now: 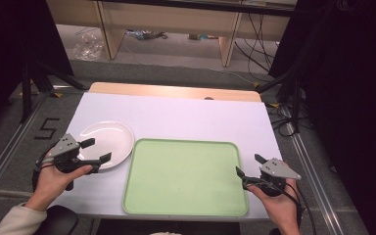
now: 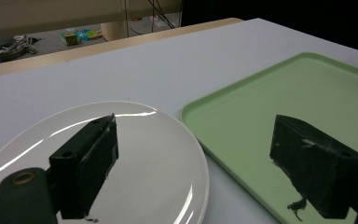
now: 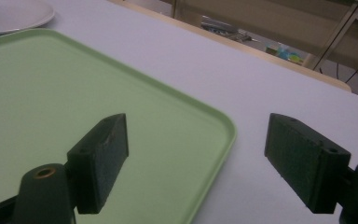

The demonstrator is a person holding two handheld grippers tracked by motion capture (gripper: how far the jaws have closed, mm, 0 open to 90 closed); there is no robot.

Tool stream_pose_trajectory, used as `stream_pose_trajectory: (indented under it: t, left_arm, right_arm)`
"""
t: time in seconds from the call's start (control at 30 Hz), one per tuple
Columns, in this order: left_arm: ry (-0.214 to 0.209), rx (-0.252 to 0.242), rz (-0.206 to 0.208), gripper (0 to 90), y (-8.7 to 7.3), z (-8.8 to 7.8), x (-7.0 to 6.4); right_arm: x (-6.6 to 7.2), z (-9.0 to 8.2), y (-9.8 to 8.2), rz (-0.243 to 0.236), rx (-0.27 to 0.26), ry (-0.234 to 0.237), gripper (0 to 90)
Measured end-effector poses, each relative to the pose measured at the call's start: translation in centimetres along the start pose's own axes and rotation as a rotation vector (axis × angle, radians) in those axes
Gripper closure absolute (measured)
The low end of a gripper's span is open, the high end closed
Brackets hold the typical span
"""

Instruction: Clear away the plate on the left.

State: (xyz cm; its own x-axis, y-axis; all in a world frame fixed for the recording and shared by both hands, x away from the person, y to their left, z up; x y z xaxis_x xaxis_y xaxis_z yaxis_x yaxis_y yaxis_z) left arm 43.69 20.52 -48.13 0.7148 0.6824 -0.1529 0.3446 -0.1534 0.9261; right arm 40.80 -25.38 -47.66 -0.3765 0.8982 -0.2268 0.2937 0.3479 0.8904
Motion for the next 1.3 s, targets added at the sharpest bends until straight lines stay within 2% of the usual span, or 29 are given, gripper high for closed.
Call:
stream_pose_trajectory:
  t: [0.1,0.17,0.23,0.27,0.3,0.33,0.4,0.47,0.5,0.57,0.6,0.67,0.7,0.73,0.77,0.8,0.83,0.87,0.9,0.93,1.2,1.27,1.3]
  left_arm:
    - [0.003,0.012,-0.008,15.4,-0.1,0.0,0.0]
    - [0.039,0.038,-0.014,16.0,-0.5,-0.1,0.5]
    - [0.038,0.037,-0.015,16.1,-0.5,-0.2,0.7]
    - [0.048,0.042,-0.028,16.6,-0.6,-0.3,0.9]
    - [0.074,0.063,-0.057,17.8,-1.0,-0.5,1.4]
    - [0.074,0.063,-0.057,18.0,-1.0,-0.5,1.4]
    - [0.077,0.067,-0.105,18.8,-1.3,-0.5,1.9]
    - [0.099,0.084,-0.149,19.4,-1.8,-0.7,2.7]
    - [0.099,0.084,-0.149,19.6,-1.8,-0.7,2.7]
    - [0.096,0.094,-0.222,20.0,-2.3,-0.8,3.5]
    - [0.096,0.094,-0.222,20.6,-2.3,-0.8,3.5]
    - [0.1,0.087,-0.288,22.0,-2.7,-1.0,4.4]
    - [0.1,0.087,-0.288,22.6,-2.7,-1.0,4.4]
    - [0.113,0.089,-0.322,22.9,-3.0,-1.2,5.0]
    - [0.113,0.089,-0.322,23.1,-3.0,-1.2,5.0]
    - [0.116,0.086,-0.343,23.1,-3.2,-1.2,5.3]
    - [0.111,0.085,-0.367,23.9,-3.4,-1.3,5.5]
    - [0.124,0.092,-0.412,25.0,-3.9,-1.4,6.1]
    - [0.124,0.092,-0.412,25.3,-3.9,-1.4,6.1]
    - [0.139,0.094,-0.442,25.3,-4.3,-1.5,6.7]
    - [0.187,0.098,-0.5,26.1,-5.2,-2.1,8.2]
    - [0.193,0.102,-0.526,26.1,-5.6,-2.3,8.5]
    - [0.207,0.103,-0.554,27.4,-5.9,-2.5,8.8]
  right_arm:
    - [0.0,0.0,0.1,0.001,-0.01,-0.005,22.4]
    - [0.1,0.0,0.0,0.001,0.0,0.003,22.5]
    - [0.1,-0.1,0.0,0.001,0.001,0.003,22.5]
    - [0.1,-0.1,0.0,0.0,0.001,0.004,22.6]
    - [0.2,-0.2,-0.1,-0.002,0.017,0.006,22.7]
    - [0.2,-0.2,-0.1,-0.002,0.017,0.006,22.7]
    - [0.2,-0.1,-0.1,-0.001,0.017,0.005,22.8]
    - [0.1,0.0,0.0,-0.001,-0.001,-0.002,22.8]
    - [0.1,0.0,0.0,-0.001,-0.001,-0.002,22.8]
    - [0.3,0.0,-0.1,0.009,0.012,0.006,22.9]
    - [0.3,0.0,-0.1,0.009,0.012,0.006,22.9]
    - [0.3,0.0,-0.1,0.008,0.013,0.005,22.9]
    - [0.3,0.0,-0.1,0.008,0.013,0.005,22.9]
    - [0.2,0.0,-0.2,0.001,0.017,0.002,22.9]
    - [0.2,0.0,-0.2,0.001,0.017,0.002,22.9]
    - [0.1,0.0,-0.2,-0.004,0.015,-0.001,22.9]
    - [0.2,0.0,-0.2,-0.001,0.016,0.002,22.9]
    - [0.1,0.0,-0.2,-0.005,0.015,0.0,22.9]
    - [0.1,0.0,-0.2,-0.004,0.015,0.0,22.9]
    - [0.1,0.0,-0.2,-0.006,0.016,-0.002,22.9]
    - [0.2,0.0,-0.2,-0.001,0.017,0.001,22.9]
    - [0.1,0.0,-0.2,-0.001,0.017,0.001,22.9]
    - [0.2,0.0,-0.2,-0.001,0.018,0.001,22.9]
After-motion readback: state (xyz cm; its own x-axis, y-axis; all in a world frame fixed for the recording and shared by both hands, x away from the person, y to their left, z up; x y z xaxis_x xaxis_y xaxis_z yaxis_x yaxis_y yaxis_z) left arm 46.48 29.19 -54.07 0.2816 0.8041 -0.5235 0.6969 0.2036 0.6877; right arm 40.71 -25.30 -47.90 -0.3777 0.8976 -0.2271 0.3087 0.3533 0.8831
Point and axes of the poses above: each handheld gripper's, and its own axes: z roughly forward along the jaws, y roughly out of its top, x roughly to its left, the point moved 10 cm from there along z, roughly forward along the jaws, and after that the axes turned 9 degrees about -y, right-handed, at the moved point
